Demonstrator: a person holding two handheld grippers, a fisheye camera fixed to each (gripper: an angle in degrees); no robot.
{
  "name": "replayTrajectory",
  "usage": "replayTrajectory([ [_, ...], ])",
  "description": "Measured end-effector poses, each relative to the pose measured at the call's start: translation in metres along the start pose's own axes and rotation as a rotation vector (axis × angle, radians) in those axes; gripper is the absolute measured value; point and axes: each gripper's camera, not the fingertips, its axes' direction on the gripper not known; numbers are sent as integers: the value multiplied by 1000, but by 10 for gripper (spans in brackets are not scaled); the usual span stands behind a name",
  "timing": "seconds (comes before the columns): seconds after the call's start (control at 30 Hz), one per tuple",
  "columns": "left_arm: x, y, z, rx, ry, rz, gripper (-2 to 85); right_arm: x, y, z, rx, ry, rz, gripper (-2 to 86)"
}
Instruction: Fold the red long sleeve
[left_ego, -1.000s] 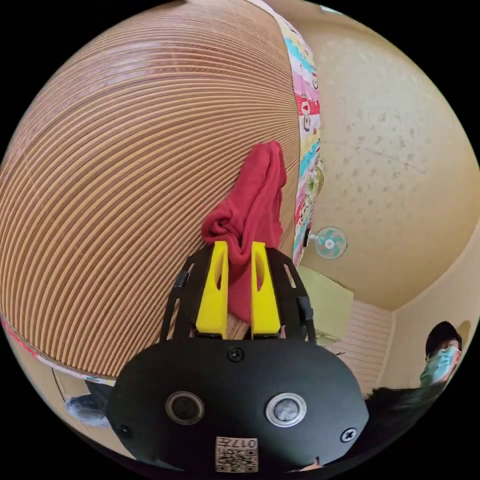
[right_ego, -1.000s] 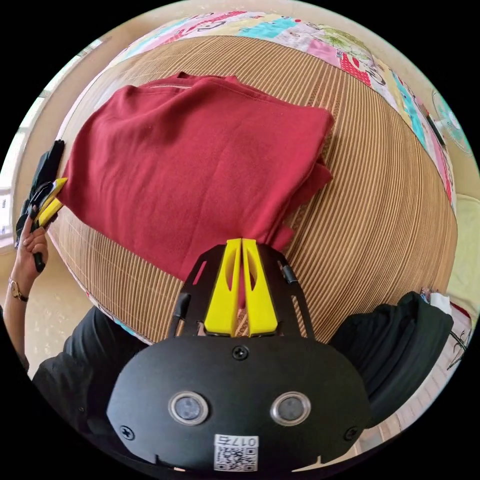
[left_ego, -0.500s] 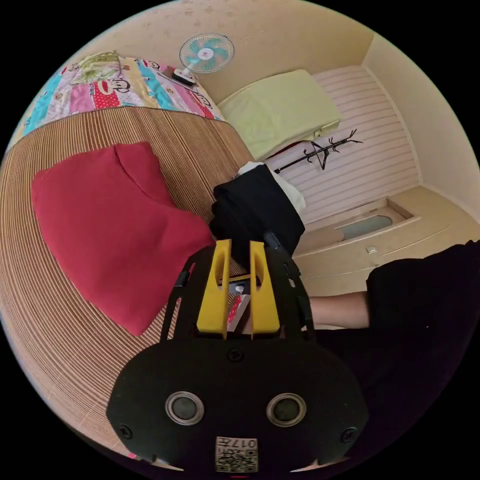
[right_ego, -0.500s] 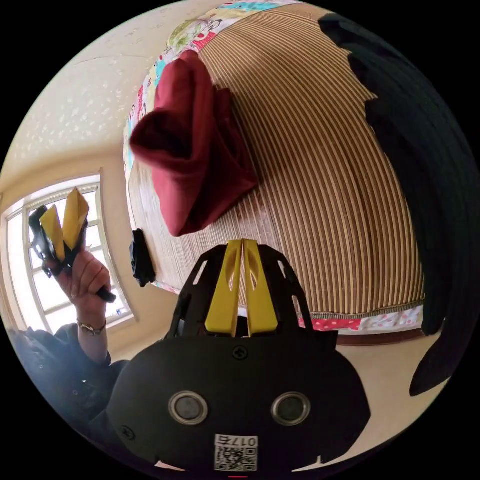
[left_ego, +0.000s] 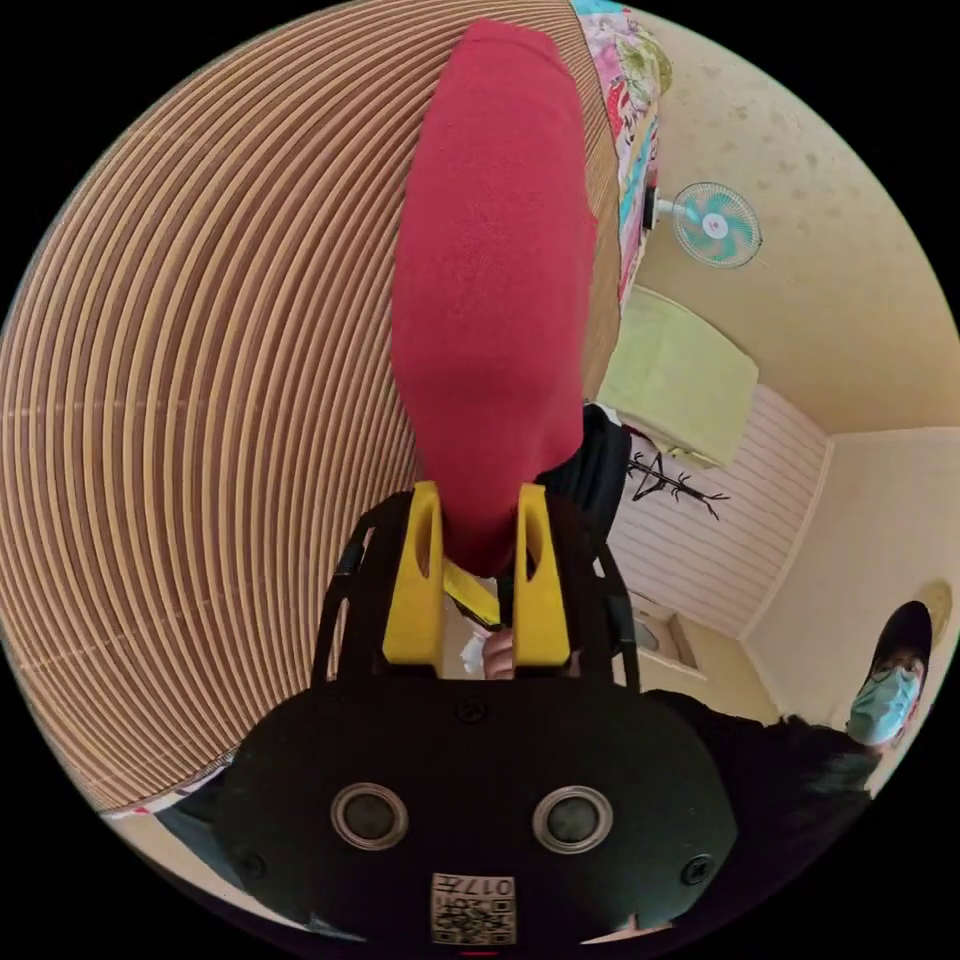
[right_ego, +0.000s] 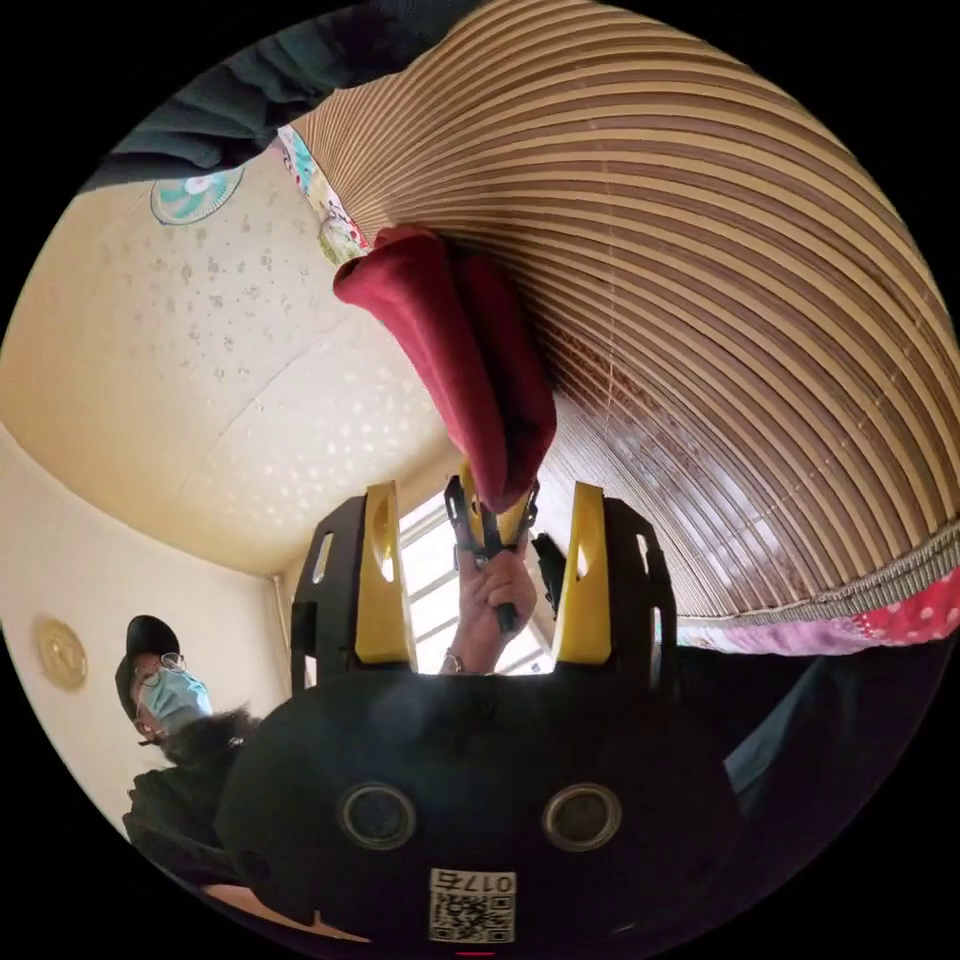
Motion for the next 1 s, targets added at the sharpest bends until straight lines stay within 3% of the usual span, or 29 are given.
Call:
replayTrajectory([
  [0.1, 37, 41, 9, -62, -21, 65, 84, -12, -16, 23, -36, -118, -70, 238],
  [0.17, 74, 80, 19, -138, -140, 155, 81, -22, -24, 45, -131, -75, -94, 217],
  [0.27, 115, 119, 15, -118, -235, 301, 83, -52, -17, 68, -259, 46, -253, 149],
  [0.43, 178, 154, -3, -185, -122, 499, 79, -171, 16, 71, -329, 78, -653, 92],
  [0.53, 202, 167, -10, -212, -170, 507, 81, -240, 43, 45, -326, 85, -857, 92],
  [0.67, 215, 183, -21, -185, -215, 458, 82, -281, 72, -11, -232, 129, -967, 96],
  [0.77, 225, 197, -28, -156, -210, 422, 82, -271, 84, -66, -124, 244, -892, 98],
  [0.9, 241, 208, -34, -145, -267, 394, 82, -189, 103, -146, 224, 587, -514, 96],
  [0.93, 247, 210, -39, -134, -289, 396, 82, -159, 122, -165, 354, 632, -370, 91],
  [1.0, 257, 212, -51, -103, -316, 399, 81, -123, 165, -176, 490, 587, -311, 78],
])
